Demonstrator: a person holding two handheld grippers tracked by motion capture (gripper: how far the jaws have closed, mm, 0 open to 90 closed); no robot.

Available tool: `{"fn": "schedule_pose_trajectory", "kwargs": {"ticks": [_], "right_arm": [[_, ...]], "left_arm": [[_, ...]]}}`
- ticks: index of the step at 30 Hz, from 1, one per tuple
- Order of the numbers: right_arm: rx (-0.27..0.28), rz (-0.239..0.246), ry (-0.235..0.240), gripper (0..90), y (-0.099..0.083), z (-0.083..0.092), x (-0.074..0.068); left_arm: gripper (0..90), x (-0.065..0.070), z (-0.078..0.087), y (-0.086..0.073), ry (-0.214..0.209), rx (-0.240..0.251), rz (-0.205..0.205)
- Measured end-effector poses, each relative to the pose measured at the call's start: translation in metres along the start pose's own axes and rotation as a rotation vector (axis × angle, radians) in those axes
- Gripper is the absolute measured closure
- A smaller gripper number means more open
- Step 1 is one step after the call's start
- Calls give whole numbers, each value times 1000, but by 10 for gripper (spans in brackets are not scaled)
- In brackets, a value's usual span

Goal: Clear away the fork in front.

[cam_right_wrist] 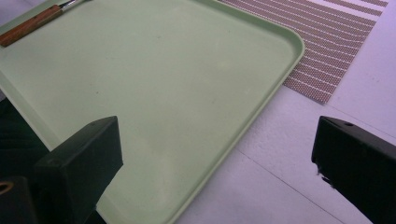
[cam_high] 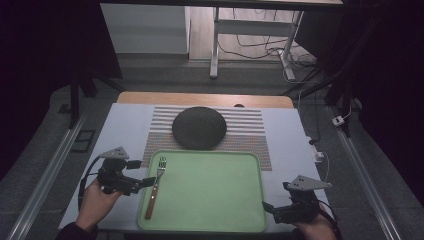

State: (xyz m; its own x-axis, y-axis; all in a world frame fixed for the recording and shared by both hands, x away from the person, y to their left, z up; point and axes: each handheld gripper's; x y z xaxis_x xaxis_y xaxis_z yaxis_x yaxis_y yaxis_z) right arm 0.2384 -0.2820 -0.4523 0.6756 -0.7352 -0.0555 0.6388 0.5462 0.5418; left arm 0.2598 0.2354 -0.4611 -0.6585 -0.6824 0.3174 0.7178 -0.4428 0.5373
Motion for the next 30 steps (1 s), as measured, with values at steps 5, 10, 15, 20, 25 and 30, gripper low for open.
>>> {"fn": "schedule_pose_trajectory", "kwargs": {"ticks": [5, 10, 15, 20, 25, 30], "right_arm": [[2, -3, 0, 22, 0, 0, 0], [2, -4, -1, 22, 0, 0, 0], [1, -1, -2, 22, 0, 0, 0], [2, -1, -3, 22, 0, 0, 0], [2, -2, -2, 22, 0, 0, 0], [1, -3, -2, 22, 0, 0, 0]], "left_arm": [[49, 0, 13, -18, 11, 38, 17], [36, -1, 23, -35, 33, 56, 30], [23, -2, 30, -52, 55, 65, 50], [14, -4, 35, -65, 67, 63, 76], [8, -5, 37, -74, 82, 57, 98], [6, -5, 39, -81, 120, 35, 111]]}}
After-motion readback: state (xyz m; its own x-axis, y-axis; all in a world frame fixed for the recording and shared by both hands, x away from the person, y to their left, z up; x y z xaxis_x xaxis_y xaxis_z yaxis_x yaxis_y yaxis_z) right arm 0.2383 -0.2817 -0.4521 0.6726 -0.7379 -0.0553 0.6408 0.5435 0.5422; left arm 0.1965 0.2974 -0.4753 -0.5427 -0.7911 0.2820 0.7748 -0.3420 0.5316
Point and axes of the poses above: each handheld gripper's, and its own axes: z roughly backward along the jaws, y roughly out of its top, x roughly to its right, and after that the axes turned 15 degrees about -x, right-handed
